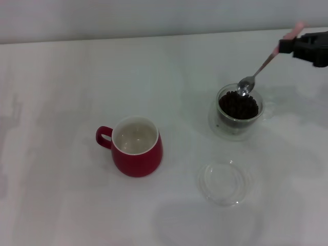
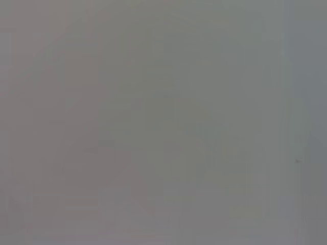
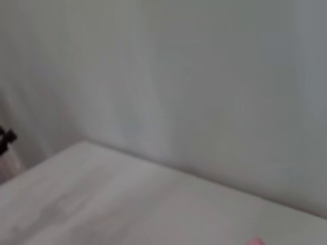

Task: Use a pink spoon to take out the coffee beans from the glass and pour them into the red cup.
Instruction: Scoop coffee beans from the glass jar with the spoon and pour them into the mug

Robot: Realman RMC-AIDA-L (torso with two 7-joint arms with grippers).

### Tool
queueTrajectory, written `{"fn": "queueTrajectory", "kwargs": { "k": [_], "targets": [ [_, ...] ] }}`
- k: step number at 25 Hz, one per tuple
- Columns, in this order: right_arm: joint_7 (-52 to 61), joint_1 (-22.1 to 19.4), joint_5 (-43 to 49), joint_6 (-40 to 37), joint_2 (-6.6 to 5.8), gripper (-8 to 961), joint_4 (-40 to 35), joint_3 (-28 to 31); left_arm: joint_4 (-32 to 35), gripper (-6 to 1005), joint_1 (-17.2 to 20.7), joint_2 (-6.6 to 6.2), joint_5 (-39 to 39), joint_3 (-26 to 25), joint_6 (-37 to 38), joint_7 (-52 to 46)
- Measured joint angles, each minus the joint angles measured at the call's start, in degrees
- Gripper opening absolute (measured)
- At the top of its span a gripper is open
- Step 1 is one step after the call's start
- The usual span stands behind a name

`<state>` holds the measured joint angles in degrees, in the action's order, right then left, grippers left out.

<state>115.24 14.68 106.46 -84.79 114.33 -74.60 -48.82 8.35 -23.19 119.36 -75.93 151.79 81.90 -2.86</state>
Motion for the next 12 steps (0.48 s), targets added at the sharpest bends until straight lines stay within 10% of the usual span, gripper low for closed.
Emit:
{"fn": "queueTrajectory", "kwargs": {
  "k": [12],
  "targets": [
    [0.8,1.4,6.3,6.2,0.1,134,1.0,-3.9,0.9,669,0.7,0.0,0.2,0.1,0.1,0.0]
  ]
}}
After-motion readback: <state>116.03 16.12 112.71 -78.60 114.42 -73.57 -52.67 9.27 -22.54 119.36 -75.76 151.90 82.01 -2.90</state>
